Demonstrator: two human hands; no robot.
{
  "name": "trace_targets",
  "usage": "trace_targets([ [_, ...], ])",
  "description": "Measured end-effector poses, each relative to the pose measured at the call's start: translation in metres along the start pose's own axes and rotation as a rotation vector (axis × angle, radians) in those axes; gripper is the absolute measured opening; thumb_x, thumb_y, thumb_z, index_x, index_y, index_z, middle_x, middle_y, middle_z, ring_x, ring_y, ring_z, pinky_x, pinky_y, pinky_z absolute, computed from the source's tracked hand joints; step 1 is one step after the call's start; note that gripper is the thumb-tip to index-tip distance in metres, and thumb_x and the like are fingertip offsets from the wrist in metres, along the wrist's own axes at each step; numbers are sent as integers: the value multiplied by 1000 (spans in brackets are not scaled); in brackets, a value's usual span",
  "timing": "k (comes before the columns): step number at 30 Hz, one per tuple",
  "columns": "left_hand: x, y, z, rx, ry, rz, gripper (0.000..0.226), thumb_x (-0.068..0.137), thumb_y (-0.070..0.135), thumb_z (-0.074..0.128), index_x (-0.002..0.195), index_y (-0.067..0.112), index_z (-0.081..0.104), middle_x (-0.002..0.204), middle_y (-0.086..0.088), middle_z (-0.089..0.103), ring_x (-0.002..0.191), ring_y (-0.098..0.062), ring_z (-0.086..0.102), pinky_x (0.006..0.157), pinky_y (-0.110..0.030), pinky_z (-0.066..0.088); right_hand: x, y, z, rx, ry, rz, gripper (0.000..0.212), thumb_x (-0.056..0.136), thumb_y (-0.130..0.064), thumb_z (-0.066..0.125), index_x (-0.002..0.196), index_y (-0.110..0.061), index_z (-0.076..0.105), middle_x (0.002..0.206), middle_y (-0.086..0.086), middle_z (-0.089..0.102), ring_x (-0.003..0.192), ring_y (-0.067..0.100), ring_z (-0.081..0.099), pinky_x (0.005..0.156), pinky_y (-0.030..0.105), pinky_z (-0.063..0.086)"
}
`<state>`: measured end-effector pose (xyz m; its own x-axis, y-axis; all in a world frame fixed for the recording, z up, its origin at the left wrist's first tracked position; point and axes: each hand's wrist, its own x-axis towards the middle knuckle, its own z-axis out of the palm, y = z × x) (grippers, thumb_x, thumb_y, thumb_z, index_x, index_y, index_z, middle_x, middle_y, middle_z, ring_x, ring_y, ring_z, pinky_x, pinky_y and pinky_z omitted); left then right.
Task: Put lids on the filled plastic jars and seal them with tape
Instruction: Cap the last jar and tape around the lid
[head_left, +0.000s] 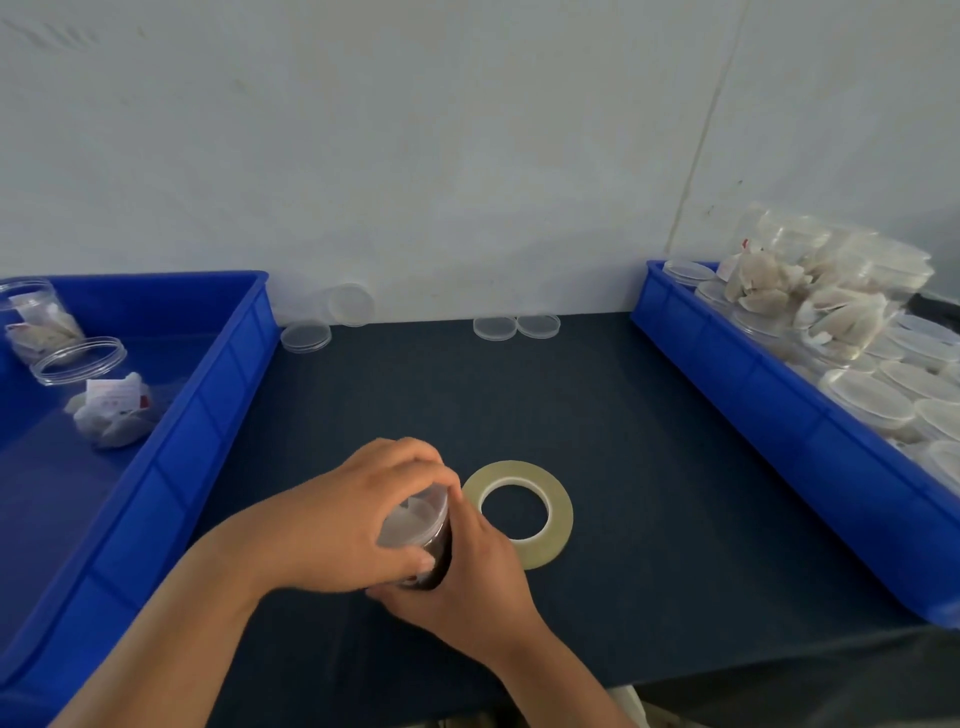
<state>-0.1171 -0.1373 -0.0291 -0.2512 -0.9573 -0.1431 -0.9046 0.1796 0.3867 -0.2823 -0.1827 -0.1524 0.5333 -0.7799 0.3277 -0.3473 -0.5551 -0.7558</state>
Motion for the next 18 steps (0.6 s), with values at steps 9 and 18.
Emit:
trace_targets([
  [9,2,15,20,33,339,176,31,93,69,54,85,44,70,120,33,60,124,4,51,101,-27,45,-4,-7,-5,45,-66,-103,79,75,-61,86,138,-39,44,122,-24,58,108,0,62,79,18,56],
  [18,-14,41,42,189,308,-221,59,99,66,33,156,48,29,156,24,18,147,-2,11,118,-27,30,-6,-12,-3,-81,-61,-64,65,84,-59,67,140,-31,47,121,-22,57,99,-5,58,75,15,51],
])
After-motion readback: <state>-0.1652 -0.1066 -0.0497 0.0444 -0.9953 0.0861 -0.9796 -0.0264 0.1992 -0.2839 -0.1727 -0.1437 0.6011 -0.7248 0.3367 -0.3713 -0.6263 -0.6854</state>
